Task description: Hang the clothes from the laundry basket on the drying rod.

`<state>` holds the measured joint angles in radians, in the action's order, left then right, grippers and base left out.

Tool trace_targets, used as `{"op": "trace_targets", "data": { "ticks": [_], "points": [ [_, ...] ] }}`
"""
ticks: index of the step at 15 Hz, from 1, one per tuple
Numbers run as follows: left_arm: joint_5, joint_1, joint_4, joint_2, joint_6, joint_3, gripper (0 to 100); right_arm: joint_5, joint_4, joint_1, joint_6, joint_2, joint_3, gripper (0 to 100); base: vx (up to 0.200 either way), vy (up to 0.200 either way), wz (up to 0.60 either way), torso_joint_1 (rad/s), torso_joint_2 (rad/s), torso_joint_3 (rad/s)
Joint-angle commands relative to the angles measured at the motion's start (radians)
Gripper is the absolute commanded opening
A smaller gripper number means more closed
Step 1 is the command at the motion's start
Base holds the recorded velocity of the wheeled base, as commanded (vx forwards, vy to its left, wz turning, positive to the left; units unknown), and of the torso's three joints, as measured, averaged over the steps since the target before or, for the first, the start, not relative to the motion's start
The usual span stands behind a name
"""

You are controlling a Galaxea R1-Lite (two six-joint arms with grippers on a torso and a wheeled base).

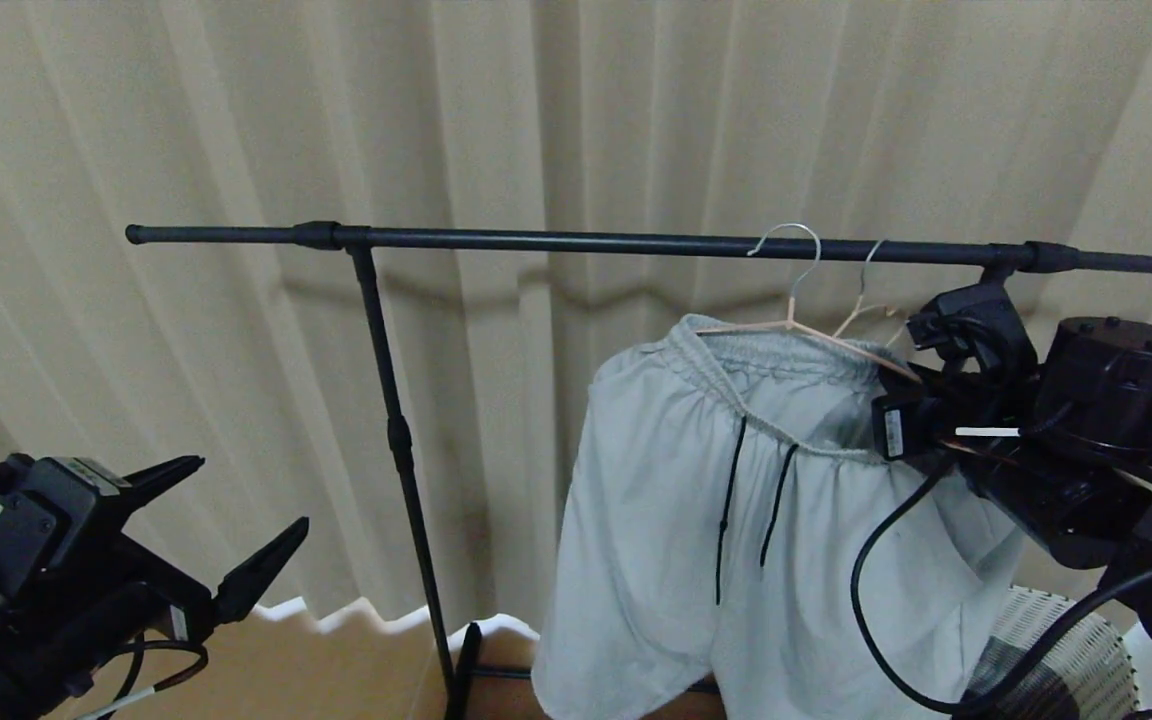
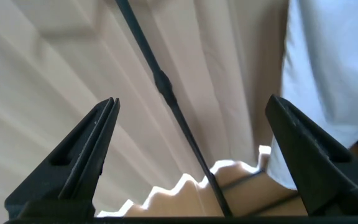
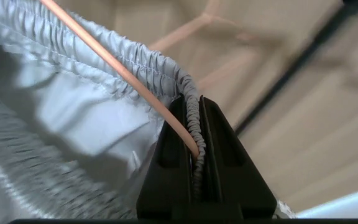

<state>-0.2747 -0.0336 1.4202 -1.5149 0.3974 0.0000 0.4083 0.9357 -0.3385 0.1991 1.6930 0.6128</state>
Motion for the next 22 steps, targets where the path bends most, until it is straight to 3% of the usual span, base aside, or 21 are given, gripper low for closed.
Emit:
{"op": "trace_targets", "data": {
  "ticks": [1,7,15,22],
  "points": [
    [-0.001,0.000,0.000,0.005,0.000,0.000,100,0.003,-0.005,0.012,0.000,-0.003,-0.002,0,0.200,0.000,0.00,0.002,0.00,-0.002],
    [-0.001,-0.005,-0.001,0.053,0.008,0.000,100,0.083,-0.015,0.013,0.003,0.004,0.013,0,0.000,0.000,0.00,0.000,0.00,0.000],
    [0.000,-0.005,-0.010,0.105,0.011,0.000,100,0.110,-0.166,-0.004,0.005,0.060,0.131,0,0.000,0.000,0.00,0.000,0.00,0.000],
    [0.002,-0.046,-0.012,0.107,0.011,0.000,100,0.119,-0.178,-0.083,0.006,0.146,0.196,0,0.000,0.000,0.00,0.000,0.00,0.000]
  ]
}}
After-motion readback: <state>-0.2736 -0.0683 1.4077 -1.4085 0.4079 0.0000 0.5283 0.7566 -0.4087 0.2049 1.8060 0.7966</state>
